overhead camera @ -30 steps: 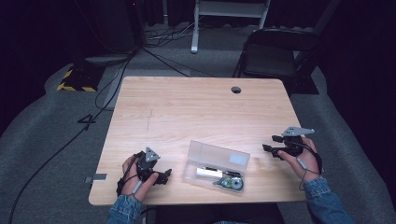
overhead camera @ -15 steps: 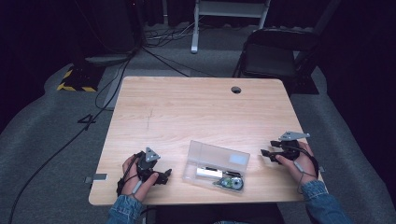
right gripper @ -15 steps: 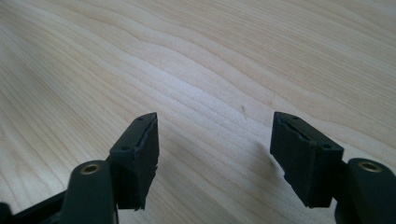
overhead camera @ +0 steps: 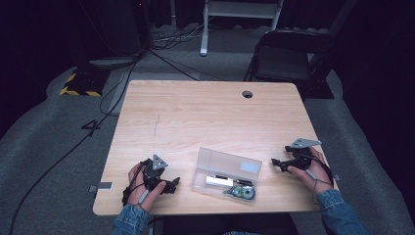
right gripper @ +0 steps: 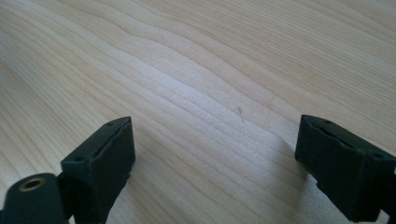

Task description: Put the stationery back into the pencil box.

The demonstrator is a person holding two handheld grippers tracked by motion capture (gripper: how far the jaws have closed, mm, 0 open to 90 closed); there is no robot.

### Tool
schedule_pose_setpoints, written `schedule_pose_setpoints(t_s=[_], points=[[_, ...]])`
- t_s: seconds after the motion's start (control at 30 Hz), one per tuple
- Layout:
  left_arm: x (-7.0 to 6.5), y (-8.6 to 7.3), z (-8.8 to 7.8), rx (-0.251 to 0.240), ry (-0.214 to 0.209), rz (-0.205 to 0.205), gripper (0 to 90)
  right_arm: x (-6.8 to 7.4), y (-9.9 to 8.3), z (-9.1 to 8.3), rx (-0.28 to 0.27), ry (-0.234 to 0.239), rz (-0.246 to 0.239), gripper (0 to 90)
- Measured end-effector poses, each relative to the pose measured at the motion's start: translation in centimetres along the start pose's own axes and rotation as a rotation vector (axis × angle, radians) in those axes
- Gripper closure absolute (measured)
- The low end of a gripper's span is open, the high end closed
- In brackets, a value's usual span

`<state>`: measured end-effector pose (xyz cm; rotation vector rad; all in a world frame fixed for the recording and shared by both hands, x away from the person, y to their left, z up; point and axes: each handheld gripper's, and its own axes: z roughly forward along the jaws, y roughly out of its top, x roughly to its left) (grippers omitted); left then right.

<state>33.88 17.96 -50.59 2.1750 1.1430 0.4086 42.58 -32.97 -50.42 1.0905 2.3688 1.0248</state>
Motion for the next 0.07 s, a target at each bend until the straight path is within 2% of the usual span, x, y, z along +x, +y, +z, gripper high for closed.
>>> schedule_pose_setpoints(t_s=[0.07], points=[[-0.04,-0.01,0.01,-0.001,-0.001,-0.006,0.4,-0.01,0.0,0.0,-0.001,0.001,0.0,12.3]])
